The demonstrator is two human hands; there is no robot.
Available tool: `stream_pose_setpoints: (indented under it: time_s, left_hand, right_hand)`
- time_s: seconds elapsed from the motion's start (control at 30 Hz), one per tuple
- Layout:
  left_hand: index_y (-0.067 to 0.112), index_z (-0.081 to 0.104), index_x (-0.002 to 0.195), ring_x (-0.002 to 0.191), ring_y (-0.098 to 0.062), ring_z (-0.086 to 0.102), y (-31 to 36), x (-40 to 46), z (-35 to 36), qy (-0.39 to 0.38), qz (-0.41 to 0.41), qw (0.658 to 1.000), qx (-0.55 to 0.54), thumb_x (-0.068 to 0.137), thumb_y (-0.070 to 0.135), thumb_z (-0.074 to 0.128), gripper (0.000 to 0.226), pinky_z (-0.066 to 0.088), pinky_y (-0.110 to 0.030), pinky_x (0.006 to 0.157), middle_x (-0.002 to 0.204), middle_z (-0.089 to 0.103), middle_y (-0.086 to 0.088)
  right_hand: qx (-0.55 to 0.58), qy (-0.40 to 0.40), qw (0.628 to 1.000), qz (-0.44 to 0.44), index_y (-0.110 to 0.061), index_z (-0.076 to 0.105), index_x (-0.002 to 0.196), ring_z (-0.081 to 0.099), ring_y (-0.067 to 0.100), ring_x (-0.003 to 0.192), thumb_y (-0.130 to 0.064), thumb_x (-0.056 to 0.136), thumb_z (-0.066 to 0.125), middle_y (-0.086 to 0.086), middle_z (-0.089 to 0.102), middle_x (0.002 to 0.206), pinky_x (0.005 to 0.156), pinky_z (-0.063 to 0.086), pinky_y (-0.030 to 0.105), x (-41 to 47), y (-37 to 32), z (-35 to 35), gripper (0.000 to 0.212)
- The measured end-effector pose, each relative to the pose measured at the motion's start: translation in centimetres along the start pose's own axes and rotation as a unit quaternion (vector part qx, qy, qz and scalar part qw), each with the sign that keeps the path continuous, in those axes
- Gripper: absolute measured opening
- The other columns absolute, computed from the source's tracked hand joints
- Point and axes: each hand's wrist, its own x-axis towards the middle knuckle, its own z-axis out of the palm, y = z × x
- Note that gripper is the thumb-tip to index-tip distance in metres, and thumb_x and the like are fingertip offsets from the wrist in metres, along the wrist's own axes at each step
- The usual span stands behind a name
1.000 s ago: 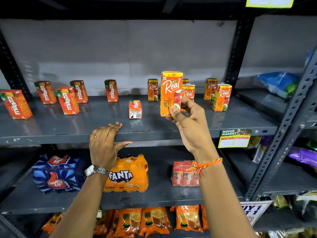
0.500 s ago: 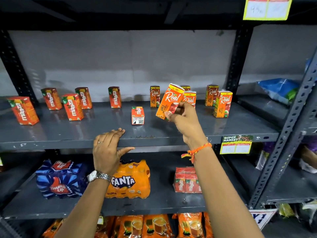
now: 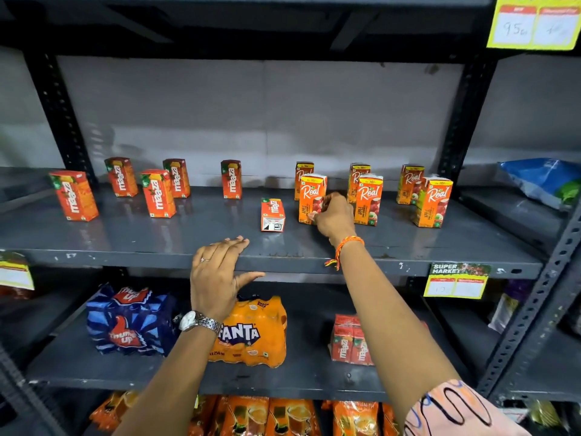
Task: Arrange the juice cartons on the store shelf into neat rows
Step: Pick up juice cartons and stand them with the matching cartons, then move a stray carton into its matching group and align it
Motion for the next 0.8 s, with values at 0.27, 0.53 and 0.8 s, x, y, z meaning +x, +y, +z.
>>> stream_pose_setpoints:
  time_s: [0.27, 0.53, 0.8]
  left_hand:
    - [0.016, 0.064, 0.126, 0.114, -0.024, 0.063, -0.7, -0.1, -0.3, -0.031, 0.024, 0.999, 0.017, 0.086, 0.070, 0.040, 0.071, 0.039, -0.040, 0.099, 0.126, 0.067, -0.002]
    - [0.015, 0.065, 0.125, 0.120, -0.024, 0.059, -7.3, -0.9, -1.2, 0.018, 0.008, 1.000, 0.002, 0.095, 0.059, 0.037, 0.060, 0.037, -0.040, 0.103, 0.129, 0.066, -0.003]
    - [0.012, 0.068, 0.119, 0.116, -0.028, 0.062, -13.7, -1.6, -2.9, 0.043, -0.016, 0.999, 0.006, 0.097, 0.055, 0.035, 0.058, 0.040, -0.045, 0.100, 0.124, 0.069, -0.006]
  right_hand:
    - [-0.020, -0.003, 1.000, -0.006, -0.005, 0.061, 0.119, 0.062, 0.031, 0.114, -0.024, 0.079, 0.079, 0.014, 0.068, 0.121, 0.096, 0.051, 0.041, -0.1, 0.3, -0.1, 0.047]
    - [-0.017, 0.176, 0.982, -0.059, -0.013, 0.065, 0.066, 0.066, 0.025, 0.067, -0.042, 0.082, 0.068, 0.002, 0.065, 0.065, 0.059, 0.048, 0.026, -4.6, -0.8, 1.2, 0.034]
    - [-0.100, 0.075, 0.991, -0.043, -0.003, 0.065, 0.089, 0.066, 0.039, 0.091, -0.050, 0.086, 0.061, 0.018, 0.070, 0.096, 0.070, 0.049, 0.035, -5.8, -5.6, 6.0, 0.047]
